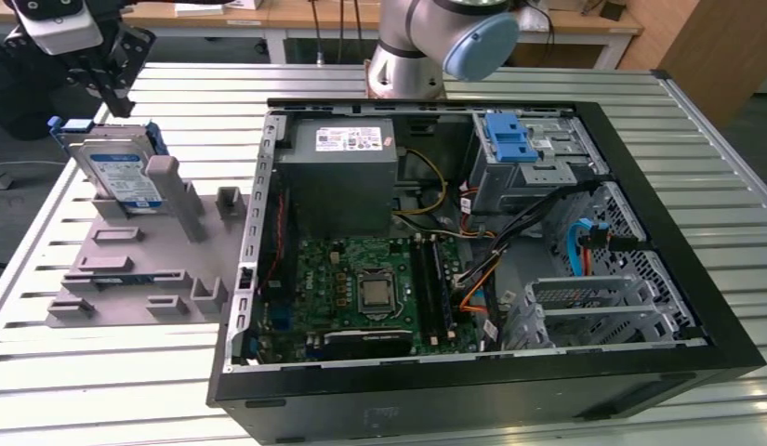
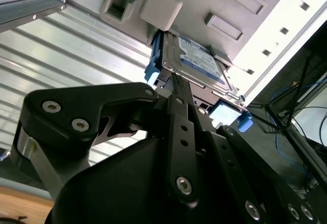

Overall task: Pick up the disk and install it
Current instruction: 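Reach for the disk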

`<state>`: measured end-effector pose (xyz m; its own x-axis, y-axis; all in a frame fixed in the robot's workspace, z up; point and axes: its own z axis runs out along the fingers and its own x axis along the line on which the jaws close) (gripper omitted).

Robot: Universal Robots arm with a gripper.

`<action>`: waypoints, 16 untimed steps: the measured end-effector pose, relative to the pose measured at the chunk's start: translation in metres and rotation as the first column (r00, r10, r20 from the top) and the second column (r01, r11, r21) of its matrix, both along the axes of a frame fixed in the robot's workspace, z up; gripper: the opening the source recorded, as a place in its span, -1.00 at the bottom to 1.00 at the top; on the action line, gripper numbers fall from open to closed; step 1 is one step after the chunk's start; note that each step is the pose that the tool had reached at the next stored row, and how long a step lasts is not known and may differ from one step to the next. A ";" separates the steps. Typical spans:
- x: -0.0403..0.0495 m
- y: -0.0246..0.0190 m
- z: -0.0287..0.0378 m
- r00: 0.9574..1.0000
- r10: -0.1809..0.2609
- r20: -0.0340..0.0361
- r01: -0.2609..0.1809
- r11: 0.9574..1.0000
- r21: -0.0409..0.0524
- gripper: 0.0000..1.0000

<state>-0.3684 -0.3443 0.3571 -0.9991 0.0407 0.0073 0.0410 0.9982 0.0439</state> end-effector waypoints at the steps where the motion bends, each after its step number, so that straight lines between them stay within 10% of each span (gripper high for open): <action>1: -0.0015 0.0000 -0.0001 1.000 0.000 0.000 0.000 1.000 0.000 -0.79; 16: -0.0332 0.0021 -0.0067 1.000 0.000 0.000 0.000 1.000 0.000 -0.79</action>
